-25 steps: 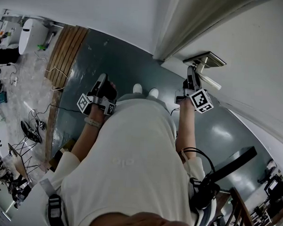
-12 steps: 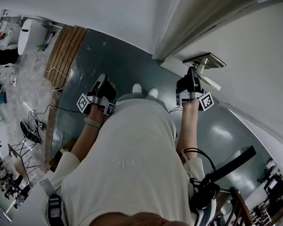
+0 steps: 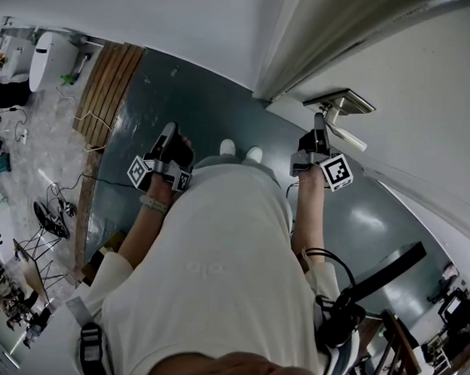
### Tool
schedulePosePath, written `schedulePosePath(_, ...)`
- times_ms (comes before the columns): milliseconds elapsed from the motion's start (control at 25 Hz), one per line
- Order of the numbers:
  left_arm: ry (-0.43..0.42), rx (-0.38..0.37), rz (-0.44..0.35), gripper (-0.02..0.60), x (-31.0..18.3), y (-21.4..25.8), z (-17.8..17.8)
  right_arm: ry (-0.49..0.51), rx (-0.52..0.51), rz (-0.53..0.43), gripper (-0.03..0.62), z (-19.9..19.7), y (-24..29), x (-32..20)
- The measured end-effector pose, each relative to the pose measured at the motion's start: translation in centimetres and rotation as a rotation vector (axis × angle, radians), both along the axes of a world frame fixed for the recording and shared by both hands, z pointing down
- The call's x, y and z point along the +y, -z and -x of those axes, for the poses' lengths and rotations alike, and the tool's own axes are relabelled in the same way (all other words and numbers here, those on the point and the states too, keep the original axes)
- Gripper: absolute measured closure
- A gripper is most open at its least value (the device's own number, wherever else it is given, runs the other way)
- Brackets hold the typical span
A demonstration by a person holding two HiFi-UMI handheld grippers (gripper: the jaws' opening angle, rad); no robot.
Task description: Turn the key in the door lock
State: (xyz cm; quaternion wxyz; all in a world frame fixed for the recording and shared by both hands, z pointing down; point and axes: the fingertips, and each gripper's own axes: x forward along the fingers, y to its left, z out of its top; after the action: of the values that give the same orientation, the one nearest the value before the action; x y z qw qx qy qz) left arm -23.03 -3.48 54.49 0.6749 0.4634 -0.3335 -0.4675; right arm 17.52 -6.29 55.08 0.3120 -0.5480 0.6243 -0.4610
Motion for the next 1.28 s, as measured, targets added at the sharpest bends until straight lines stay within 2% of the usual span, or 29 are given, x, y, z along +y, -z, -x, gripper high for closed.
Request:
schedulePosePath(120, 0.005, 0.002, 0.005, 0.574, 0.1, -0.2, 0.2, 0.026, 0.379, 0.084, 0.486, 0.4, 0.2, 1.0)
schedulePosePath(200, 0.007, 0.003, 0.006, 0.574, 0.1, -0.3, 0.3, 0.002, 0.554, 0.120, 0.487, 0.1, 0.4, 1.3)
schedulePosePath(320, 0.004, 0.002, 0.007, 0.574, 0.1, -0.4, 0.2, -0.027, 0.687, 0.169, 0.490, -0.3, 0.4, 0.8)
schedulePosePath(440, 0.003, 0.005, 0.006, 0.574, 0.1, -0.4, 0.1, -0.030, 0.685, 0.222, 0.523, -0.1, -0.2, 0.0)
schedulePosePath(640, 0.026, 0.008, 0.010, 0.574, 0.3, -0.5, 0.7, -0.078, 0.539, 0.241, 0.546, -0.2, -0.2, -0.2)
schedulePosePath(720, 0.033, 0.014, 0.012, 0.574, 0.4, -0.5, 0.9, -0.083, 0.444, 0.229, 0.546, -0.2, -0.1, -0.4)
schedulePosePath(960, 0.026, 0.013, 0.010, 0.574, 0.3, -0.5, 0.6, -0.132, 0.033, 0.121, 0.543, -0.7, 0.0, -0.4)
schedulePosePath(1160, 0.017, 0.008, 0.015, 0.574, 0.2, -0.6, 0.4, -0.173, -0.277, 0.099, 0.543, -0.8, -0.5, 0.1)
schedulePosePath(1280, 0.013, 0.010, 0.015, 0.574, 0.1, -0.6, 0.3, -0.212, -0.511, 0.027, 0.543, -1.0, -0.9, 0.2)
